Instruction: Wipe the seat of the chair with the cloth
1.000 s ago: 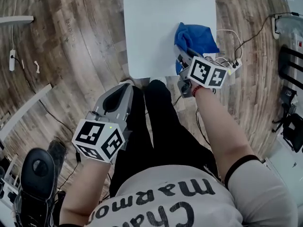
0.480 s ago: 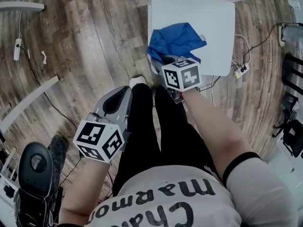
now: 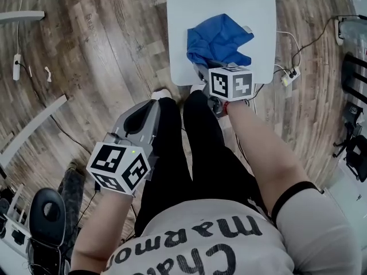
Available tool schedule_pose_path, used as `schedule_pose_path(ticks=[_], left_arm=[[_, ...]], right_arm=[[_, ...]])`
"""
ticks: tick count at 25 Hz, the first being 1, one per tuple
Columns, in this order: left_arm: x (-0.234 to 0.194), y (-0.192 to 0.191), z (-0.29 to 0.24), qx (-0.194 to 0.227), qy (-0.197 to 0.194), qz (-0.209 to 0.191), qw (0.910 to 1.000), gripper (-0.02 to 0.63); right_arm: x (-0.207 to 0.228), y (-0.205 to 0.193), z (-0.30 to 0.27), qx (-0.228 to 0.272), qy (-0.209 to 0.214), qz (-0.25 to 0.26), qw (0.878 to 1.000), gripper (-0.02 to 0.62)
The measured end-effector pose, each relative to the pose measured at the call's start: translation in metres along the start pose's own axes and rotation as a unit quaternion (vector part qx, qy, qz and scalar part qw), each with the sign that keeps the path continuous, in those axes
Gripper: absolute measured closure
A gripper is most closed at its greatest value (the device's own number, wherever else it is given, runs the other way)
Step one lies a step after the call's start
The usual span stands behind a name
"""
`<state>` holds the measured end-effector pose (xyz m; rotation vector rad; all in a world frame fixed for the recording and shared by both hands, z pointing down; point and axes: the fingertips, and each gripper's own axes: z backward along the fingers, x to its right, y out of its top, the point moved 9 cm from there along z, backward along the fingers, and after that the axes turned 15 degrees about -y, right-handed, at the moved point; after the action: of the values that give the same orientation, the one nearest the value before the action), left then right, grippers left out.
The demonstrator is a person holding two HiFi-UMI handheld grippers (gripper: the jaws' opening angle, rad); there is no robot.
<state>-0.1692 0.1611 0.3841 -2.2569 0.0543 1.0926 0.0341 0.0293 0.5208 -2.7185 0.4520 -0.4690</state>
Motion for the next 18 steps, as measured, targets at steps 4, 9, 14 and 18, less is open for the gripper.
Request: schedule_pose_path(ticks=[4,9,14,18], left_arm=[[0.012,-0.004,-0.02,-0.014,0.0,-0.004,0.9999,0.6],[0.033,0.0,-0.058,-0.031,0.001,-0.012,0.9994,0.6],[0.062,0.004,-0.099,-0.042,-0.013,-0.025,0.9987,0.6],[0.087,0.005,-0.132,-0.045,-0.025,-0.032,0.9982,0.6]], right_arm=[[0.031,-0.003,0.01,0.013,-0.012,-0.023,1.0,0.548],[0.085,-0.005,0.022,0.025,-0.017,-0.058,0.998,0.548],[0.141,-0.004,0.042,0.041,-0.043,-0.077,0.995,0.548],[0.185,-0.007,0.059,0.046,-0.053,-0.087,0.994,0.548]])
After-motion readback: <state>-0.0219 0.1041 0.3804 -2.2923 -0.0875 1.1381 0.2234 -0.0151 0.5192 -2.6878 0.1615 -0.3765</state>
